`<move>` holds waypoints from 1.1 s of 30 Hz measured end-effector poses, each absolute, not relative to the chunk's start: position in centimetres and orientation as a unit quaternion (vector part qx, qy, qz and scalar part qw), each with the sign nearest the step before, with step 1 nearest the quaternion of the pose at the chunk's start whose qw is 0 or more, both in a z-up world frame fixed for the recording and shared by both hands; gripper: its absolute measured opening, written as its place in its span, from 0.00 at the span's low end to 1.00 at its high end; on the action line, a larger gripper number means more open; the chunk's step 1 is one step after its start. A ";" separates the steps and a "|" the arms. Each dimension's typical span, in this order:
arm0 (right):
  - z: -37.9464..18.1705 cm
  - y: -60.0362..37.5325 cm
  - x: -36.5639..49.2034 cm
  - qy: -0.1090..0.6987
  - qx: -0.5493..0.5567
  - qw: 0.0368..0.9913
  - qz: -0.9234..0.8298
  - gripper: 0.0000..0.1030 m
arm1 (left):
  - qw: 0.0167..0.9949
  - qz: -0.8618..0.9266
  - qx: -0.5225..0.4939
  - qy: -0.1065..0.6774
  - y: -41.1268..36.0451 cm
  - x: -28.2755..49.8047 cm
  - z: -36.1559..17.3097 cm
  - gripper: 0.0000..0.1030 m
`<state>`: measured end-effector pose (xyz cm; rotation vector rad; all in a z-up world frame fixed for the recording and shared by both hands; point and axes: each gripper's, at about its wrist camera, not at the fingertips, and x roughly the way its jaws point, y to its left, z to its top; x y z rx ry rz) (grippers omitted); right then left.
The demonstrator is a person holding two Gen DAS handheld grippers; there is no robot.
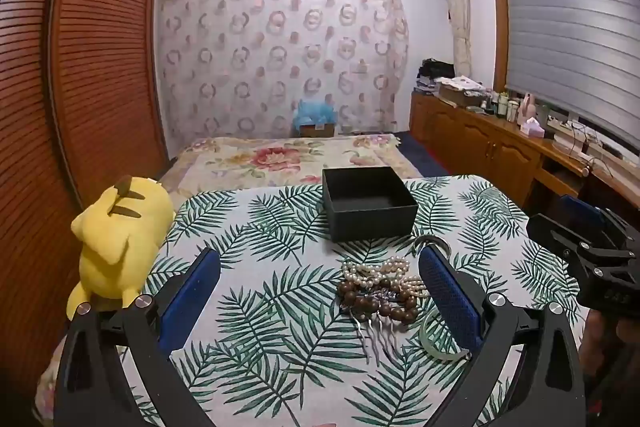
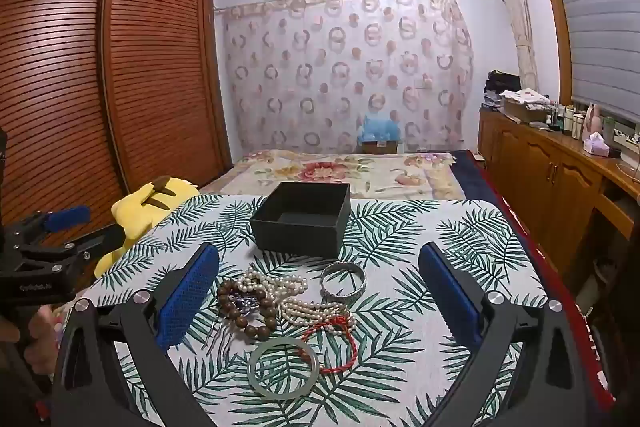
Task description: Organize jewelry
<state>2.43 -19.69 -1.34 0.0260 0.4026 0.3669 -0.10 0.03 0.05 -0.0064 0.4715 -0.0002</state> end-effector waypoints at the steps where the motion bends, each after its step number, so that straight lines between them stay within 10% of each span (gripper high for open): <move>1: -1.3 -19.7 2.4 0.196 0.014 0.963 0.182 0.98 | 0.973 0.000 -0.004 0.233 0.1 -0.1 0.1 0.93; 33: -1.4 -19.4 2.3 0.193 0.019 0.964 0.183 0.98 | 0.974 -0.001 -0.004 0.227 0.0 -0.3 0.6 0.93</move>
